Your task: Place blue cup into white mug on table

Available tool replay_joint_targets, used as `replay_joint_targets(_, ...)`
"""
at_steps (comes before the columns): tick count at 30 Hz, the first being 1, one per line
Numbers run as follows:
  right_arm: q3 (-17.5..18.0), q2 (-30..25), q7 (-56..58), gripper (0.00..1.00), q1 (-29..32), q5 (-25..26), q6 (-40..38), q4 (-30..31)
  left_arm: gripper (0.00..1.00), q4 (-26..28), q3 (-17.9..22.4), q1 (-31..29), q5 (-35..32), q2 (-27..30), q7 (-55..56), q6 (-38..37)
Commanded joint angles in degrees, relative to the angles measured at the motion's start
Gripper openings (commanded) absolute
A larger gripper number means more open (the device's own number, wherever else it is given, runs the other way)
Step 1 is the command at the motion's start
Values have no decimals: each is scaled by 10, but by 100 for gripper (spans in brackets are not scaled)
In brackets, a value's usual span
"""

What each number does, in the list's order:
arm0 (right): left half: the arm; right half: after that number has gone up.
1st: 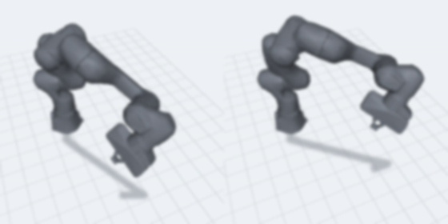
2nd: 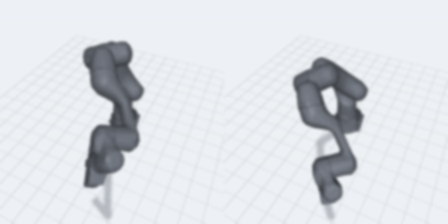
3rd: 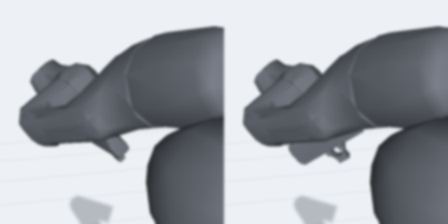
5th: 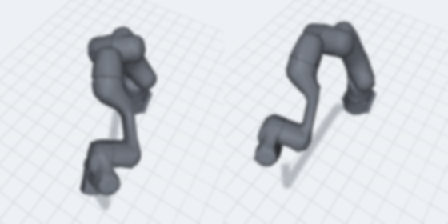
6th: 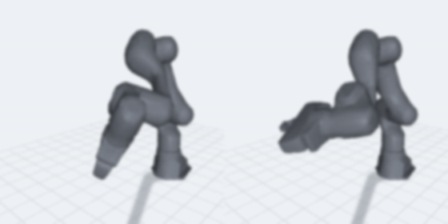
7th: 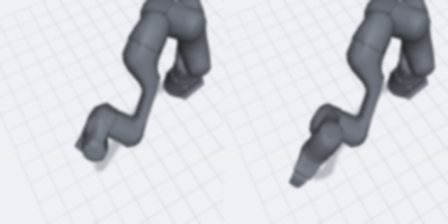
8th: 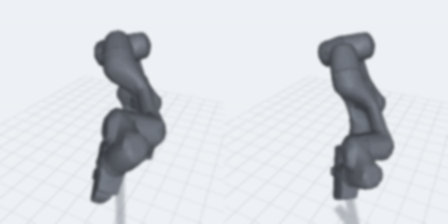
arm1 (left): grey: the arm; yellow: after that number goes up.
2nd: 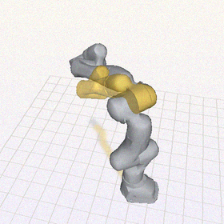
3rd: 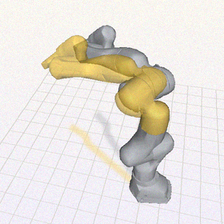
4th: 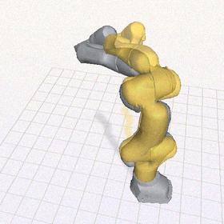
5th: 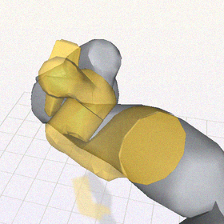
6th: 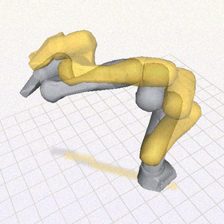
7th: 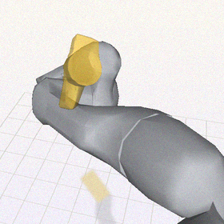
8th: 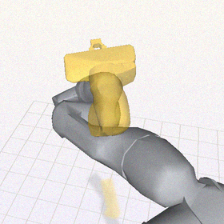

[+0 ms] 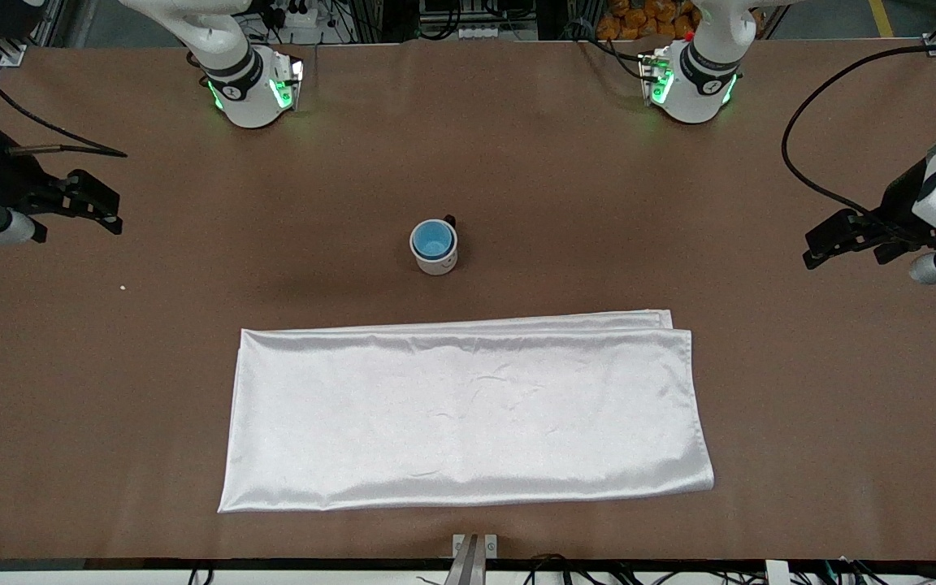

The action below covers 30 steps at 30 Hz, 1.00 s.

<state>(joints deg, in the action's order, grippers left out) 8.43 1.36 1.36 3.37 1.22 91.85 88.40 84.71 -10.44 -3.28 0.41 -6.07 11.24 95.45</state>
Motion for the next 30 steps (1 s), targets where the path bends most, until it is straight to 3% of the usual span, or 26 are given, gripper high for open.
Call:
replay_joint_targets(1, 0, 5, 4, 100, -2, 4, -4, -9, 100, 12, 10, 19, -51, 21, -31, -13)
replay_joint_targets(30, 1, 5, -3, 100, -1, 0, -5, -8, 100, 12, 31, 25, 5, 26, -23, -20)
